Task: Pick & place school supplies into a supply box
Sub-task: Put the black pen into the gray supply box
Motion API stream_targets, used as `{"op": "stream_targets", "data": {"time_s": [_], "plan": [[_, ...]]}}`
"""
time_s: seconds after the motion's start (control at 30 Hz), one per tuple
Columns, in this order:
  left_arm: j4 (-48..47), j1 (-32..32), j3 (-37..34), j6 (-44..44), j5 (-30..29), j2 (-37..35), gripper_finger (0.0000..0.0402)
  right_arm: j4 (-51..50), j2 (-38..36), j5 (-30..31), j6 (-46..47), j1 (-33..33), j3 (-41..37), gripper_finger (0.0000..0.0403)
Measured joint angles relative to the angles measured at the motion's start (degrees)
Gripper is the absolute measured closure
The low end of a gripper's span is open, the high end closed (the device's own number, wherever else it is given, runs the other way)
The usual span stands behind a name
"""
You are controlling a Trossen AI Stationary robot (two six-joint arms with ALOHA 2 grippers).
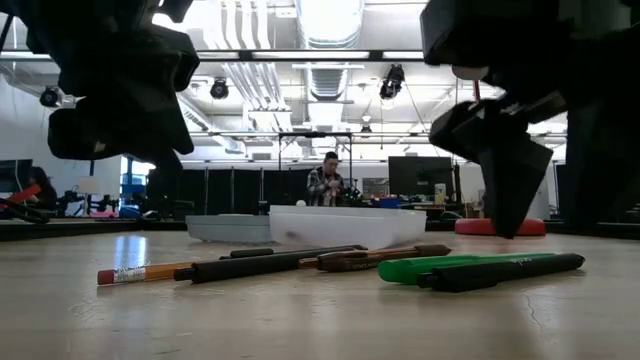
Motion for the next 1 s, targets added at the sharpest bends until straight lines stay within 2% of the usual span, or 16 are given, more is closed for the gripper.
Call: {"op": "stream_targets", "data": {"time_s": [0.33,0.63,0.8,0.9,1.0], "plan": [[-0.11,0.00,-0.12,0.02,0.00,0.10,0.0309,1.46,1.77,-0.17,0.54,0.00,-0.49,0.0256],[-0.10,0.00,-0.20,0.02,0.03,0.15,0.0309,1.64,4.61,0.47,0.40,-0.15,-0.02,0.0260],[-0.09,-0.30,-0.20,0.02,0.04,0.15,0.0309,1.06,4.72,3.31,-2.28,-0.04,0.09,0.0268],[-0.09,-0.43,-0.20,0.02,0.04,0.15,0.0309,-0.44,4.67,4.84,-2.31,0.03,0.16,0.0287],[-0.12,-0.48,-0.20,0.02,0.05,0.17,0.0309,-2.57,4.59,5.35,-2.30,-0.06,0.20,0.0323]]}}
